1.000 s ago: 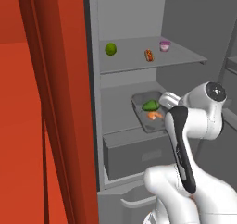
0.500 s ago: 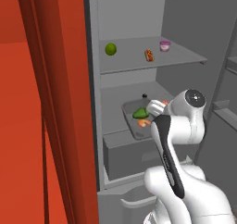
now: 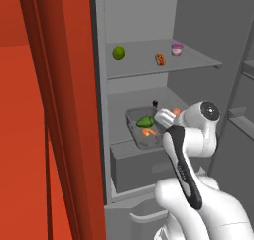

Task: Place the tupperware on the second highest shelf of the fridge. Make space for the tupperware among the existing items by rearranging them on the shelves if needed. Close the fridge door when finished.

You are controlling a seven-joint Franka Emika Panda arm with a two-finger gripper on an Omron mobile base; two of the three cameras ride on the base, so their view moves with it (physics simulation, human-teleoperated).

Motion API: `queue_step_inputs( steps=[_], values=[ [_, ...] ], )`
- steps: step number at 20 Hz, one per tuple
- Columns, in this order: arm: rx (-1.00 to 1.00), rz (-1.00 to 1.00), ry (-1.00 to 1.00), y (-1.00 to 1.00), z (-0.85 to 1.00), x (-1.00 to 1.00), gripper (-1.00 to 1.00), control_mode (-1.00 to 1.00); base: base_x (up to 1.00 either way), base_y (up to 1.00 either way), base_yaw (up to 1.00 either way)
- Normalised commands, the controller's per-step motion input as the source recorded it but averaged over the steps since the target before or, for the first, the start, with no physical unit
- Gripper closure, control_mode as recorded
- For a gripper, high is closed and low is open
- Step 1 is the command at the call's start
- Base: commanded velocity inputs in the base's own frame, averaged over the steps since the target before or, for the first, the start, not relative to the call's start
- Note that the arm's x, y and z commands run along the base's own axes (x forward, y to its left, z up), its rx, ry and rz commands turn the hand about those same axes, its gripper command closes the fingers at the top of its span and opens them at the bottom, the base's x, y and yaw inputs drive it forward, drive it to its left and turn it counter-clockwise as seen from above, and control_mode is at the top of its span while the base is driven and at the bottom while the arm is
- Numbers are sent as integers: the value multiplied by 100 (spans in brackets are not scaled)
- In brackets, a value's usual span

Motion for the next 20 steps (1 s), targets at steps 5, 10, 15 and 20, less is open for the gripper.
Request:
queue_step_inputs(
  steps=[5,10,15,20],
  values=[
    [6,4,1,12,0,40,100,-100,0,0,0],
    [0,1,3,34,-9,53,100,-100,0,0,0],
    [0,0,0,20,-4,54,100,-100,0,0,0],
    [0,0,0,11,-12,48,100,-100,0,0,0]
  ],
)
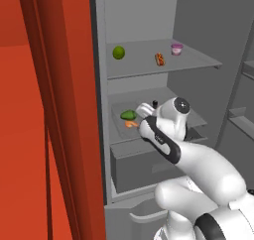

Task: Place the tupperware on the second highest shelf of the fridge. Make space for the tupperware among the existing items by rearranging them on the shelves if needed. Close the fridge door when finished.

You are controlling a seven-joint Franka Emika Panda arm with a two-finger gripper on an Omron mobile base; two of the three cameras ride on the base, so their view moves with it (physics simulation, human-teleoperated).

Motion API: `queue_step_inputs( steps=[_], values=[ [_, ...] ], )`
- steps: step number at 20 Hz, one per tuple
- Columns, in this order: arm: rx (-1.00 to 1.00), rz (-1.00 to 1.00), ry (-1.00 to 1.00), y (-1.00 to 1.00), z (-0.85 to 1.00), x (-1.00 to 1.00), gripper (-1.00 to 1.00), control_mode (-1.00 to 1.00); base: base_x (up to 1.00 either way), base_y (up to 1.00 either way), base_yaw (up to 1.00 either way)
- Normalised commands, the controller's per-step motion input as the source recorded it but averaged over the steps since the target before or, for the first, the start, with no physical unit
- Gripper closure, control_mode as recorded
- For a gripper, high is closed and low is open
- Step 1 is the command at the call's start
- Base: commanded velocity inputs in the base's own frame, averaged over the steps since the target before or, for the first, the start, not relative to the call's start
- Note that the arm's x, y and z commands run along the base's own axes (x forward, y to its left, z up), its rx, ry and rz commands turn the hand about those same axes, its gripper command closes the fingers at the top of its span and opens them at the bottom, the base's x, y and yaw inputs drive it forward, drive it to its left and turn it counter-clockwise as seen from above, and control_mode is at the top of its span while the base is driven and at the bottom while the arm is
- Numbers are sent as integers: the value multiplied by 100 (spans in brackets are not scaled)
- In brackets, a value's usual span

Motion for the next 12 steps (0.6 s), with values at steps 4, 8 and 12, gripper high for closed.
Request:
queue_step_inputs(
  steps=[4,8,12],
  values=[
    [0,0,0,13,-17,46,100,-100,0,0,0],
    [0,0,0,12,-16,52,100,-100,0,0,0],
    [0,0,0,4,-8,59,100,-100,0,0,0]
  ],
)
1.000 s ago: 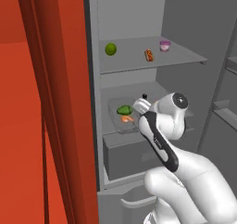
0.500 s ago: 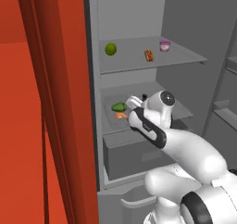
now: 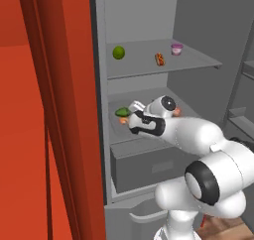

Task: Place the tupperware on the second highest shelf of the fridge. Make space for the tupperware among the existing items by rearranging them on the shelves if needed. Close the fridge door when finished.

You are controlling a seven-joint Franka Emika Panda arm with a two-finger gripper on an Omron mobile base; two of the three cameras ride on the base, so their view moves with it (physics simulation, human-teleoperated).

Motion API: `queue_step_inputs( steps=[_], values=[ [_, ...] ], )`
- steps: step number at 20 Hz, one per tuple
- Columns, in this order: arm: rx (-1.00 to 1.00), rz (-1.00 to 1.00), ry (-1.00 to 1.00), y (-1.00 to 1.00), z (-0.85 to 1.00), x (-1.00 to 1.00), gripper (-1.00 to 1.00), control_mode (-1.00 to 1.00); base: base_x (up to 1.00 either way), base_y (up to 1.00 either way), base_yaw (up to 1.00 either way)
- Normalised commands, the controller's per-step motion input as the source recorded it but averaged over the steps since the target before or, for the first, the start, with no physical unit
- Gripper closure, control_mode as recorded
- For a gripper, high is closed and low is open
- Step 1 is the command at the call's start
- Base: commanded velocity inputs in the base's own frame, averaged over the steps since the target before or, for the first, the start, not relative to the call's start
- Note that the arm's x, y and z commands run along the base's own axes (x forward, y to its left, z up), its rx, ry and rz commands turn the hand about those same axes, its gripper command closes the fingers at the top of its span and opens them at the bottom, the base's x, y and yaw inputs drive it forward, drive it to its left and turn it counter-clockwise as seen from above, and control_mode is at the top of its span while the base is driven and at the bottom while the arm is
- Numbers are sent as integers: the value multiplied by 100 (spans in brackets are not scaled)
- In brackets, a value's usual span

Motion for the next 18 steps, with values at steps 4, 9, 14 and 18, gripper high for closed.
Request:
queue_step_inputs(
  steps=[4,9,14,18],
  values=[
    [0,-1,0,0,-2,54,-100,-100,0,0,0],
    [0,-1,-1,0,0,31,-100,-100,0,0,0],
    [0,0,-6,0,7,-14,-100,-100,0,0,0],
    [0,0,-5,-24,30,-84,-100,-100,0,0,0]
  ],
)
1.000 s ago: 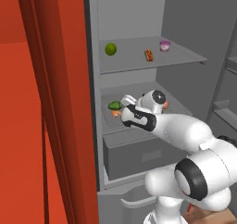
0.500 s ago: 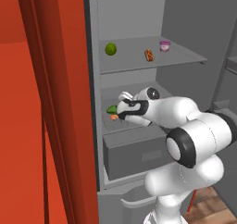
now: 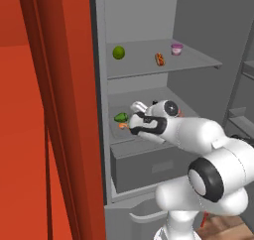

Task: Place the tupperware on the second highest shelf of the fridge. Make space for the tupperware among the existing items by rearranging them on the shelves if needed. Close the fridge door when finished.

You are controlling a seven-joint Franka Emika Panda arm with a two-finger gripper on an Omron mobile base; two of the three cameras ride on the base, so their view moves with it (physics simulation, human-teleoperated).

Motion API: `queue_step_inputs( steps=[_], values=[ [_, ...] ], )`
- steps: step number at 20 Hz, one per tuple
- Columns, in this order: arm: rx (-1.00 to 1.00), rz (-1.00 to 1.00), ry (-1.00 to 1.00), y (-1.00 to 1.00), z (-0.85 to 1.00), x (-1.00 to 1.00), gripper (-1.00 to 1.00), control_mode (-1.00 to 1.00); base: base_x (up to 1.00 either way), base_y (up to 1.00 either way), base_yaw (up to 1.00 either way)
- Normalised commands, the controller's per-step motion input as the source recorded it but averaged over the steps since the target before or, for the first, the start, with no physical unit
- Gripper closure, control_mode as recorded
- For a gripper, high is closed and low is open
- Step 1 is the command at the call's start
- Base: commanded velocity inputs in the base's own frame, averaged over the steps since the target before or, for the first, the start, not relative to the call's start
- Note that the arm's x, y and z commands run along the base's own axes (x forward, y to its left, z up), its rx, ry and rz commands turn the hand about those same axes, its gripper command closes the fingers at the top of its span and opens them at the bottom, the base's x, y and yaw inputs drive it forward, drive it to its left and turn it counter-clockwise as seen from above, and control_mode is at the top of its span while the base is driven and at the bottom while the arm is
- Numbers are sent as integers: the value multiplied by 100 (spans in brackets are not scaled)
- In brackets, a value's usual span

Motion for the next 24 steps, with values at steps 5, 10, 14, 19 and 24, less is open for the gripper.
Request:
queue_step_inputs(
  steps=[5,10,14,19,24],
  values=[
    [2,0,0,-39,89,-72,-100,-100,0,0,0],
    [-8,9,1,-45,99,-60,-100,-100,0,0,0],
    [-34,23,2,-42,100,-62,-100,-100,0,0,0],
    [-43,26,3,-41,78,-87,-100,-100,0,0,0],
    [-45,31,0,-8,26,-100,-100,-100,0,0,0]
  ],
)
